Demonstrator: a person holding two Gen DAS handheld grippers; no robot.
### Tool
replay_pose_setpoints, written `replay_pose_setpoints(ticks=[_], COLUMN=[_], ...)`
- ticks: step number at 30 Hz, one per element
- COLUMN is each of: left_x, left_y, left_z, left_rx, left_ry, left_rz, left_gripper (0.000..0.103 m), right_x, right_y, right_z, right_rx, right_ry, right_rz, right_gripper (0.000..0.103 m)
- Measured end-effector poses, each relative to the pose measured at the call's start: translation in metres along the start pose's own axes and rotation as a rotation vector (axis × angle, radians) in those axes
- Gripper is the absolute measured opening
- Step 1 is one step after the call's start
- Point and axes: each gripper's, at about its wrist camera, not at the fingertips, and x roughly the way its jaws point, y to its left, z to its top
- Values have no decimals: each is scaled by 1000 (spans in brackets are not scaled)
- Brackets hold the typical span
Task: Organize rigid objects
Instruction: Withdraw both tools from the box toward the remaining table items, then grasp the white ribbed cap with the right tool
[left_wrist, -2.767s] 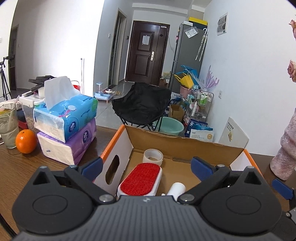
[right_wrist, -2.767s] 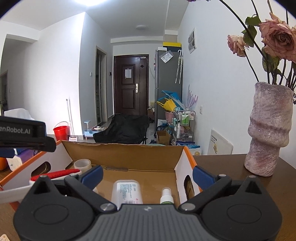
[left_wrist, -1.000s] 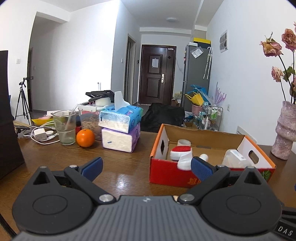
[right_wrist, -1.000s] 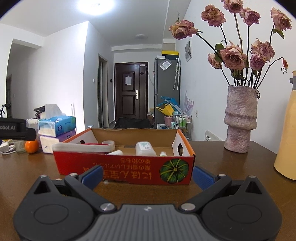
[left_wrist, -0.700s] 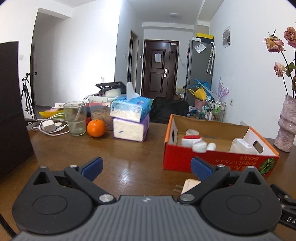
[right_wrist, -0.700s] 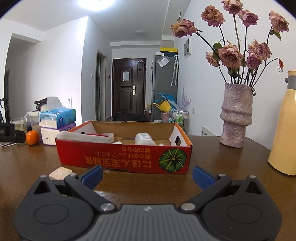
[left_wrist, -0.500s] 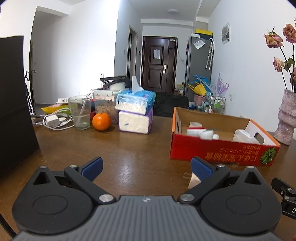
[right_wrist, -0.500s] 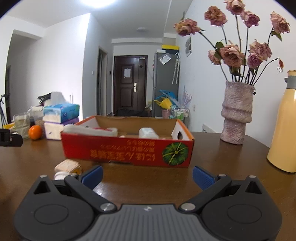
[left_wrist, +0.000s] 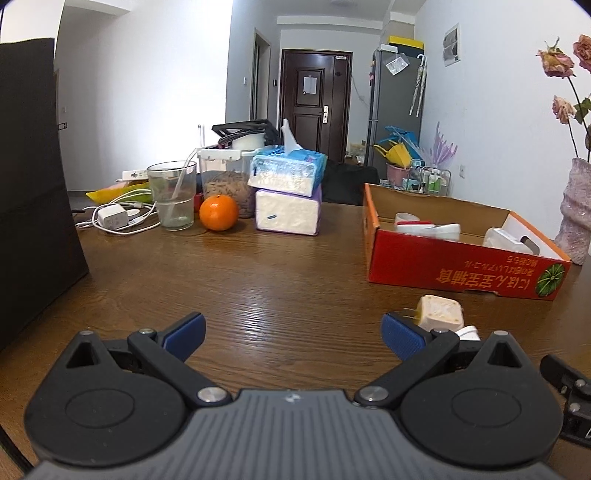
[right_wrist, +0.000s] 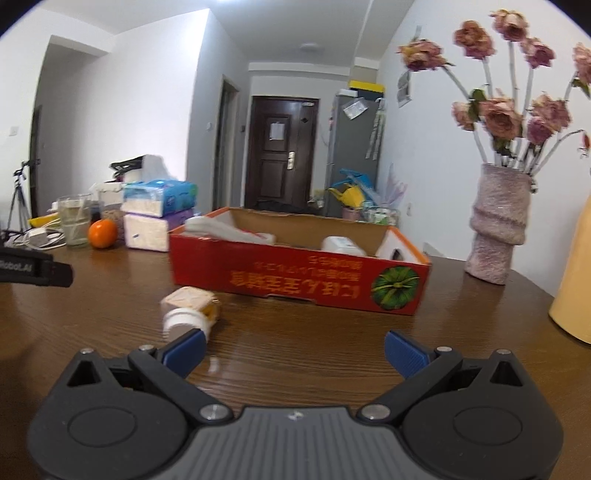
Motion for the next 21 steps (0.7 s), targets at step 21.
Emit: replay_pose_setpoints(ticks=[21], left_x=[20], left_y=[46], left_z=[9], left_rx=[-118], left_ry=[56], left_rz=[32], left_gripper=[103], right_x=[78], right_y=[65], right_z=[21], right_rx=[-39], right_ry=[175], right_rz=[134], right_gripper=[67])
